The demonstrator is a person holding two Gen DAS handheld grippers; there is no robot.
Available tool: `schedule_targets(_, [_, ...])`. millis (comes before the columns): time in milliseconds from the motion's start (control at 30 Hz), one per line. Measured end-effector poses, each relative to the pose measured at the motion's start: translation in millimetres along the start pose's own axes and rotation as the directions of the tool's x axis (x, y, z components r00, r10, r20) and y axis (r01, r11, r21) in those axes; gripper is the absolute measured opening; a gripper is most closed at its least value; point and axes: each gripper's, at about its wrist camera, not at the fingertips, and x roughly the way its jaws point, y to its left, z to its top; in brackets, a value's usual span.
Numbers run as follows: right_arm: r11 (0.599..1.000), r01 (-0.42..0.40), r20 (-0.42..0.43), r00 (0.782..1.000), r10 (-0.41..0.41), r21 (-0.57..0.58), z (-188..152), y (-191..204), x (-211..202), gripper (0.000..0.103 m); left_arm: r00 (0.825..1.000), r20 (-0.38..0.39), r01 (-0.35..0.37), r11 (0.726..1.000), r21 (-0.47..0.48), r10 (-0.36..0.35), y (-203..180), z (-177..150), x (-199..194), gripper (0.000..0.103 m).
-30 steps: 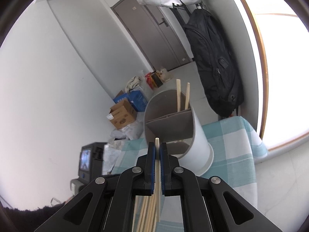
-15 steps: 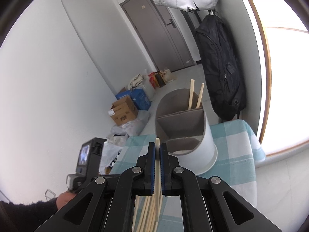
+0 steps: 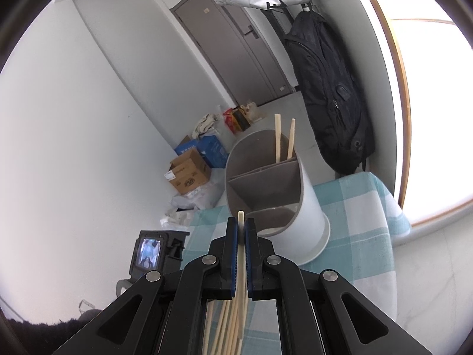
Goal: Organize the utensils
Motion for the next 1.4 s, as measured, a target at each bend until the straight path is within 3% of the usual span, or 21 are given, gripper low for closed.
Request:
schedule_targets(33, [1.0, 0.002, 0.001, 1.0, -0.002, 0.002, 0.3, -0.8, -0.6, 0.004, 1.0, 0.005, 0.003, 1.0, -0.009, -0.003, 2.1, 0.2, 0.1, 0.017])
schedule_targets(133, [1.0, 0.001, 0.0, 1.0, -0.001, 0.013, 0.9, -4.0, -0.6, 0.004, 1.0, 0.015, 0.001, 1.0, -0.011, -0.001, 6.2, -1.1, -0.6, 0.011])
schedule_targets(400, [1.0, 0.009, 0.001, 1.0, -0.009, 0.009, -1.1, -1.8, -2.7, 0.004, 0.999, 0.014, -0.049, 0.997, 0.054, 0.048, -7.4, -3.3, -6.7, 0.002])
schedule_targets(500, [1.0, 0.017, 0.011, 1.0, -0.017, 0.003, -0.3, -0.4, -5.2, 0.004, 1.0, 0.014, -0.027, 0.999, 0.032, 0.027, -1.6, -3.8, -8.5, 0.002])
schedule_targets(633, [1.0, 0.021, 0.02, 1.0, -0.021, 0.001, 0.3, 1.5, -8.1, 0.004, 0.993, 0.119, 0.023, 1.0, -0.003, -0.022, 10.4, -5.7, -28.0, 0.002])
schedule_targets(767, [1.0, 0.021, 0.019, 1.0, -0.021, -0.006, 0.9, 6.0, -9.0, 0.004, 0.956, 0.285, 0.089, 0.994, -0.06, -0.068, 24.0, -8.5, -65.3, 0.002])
schedule_targets(967, [0.999, 0.019, 0.034, 0.999, -0.018, -0.032, 4.8, 15.7, -16.9, 0.004, 0.877, 0.466, 0.18, 0.979, -0.091, -0.118, 29.4, -14.9, -117.8, 0.002])
schedule_targets(1167, [0.999, 0.017, 0.042, 0.999, -0.015, -0.043, 8.8, 21.9, -24.5, 0.004, 0.799, 0.568, 0.281, 0.957, -0.065, -0.196, 19.0, -13.8, -147.6, 0.002])
schedule_targets(1400, [0.999, 0.008, 0.058, 0.998, -0.005, -0.049, 16.3, 27.0, -32.5, 0.004, 0.736, 0.625, 0.356, 0.934, -0.03, -0.261, 9.9, -6.9, -176.6, 0.002])
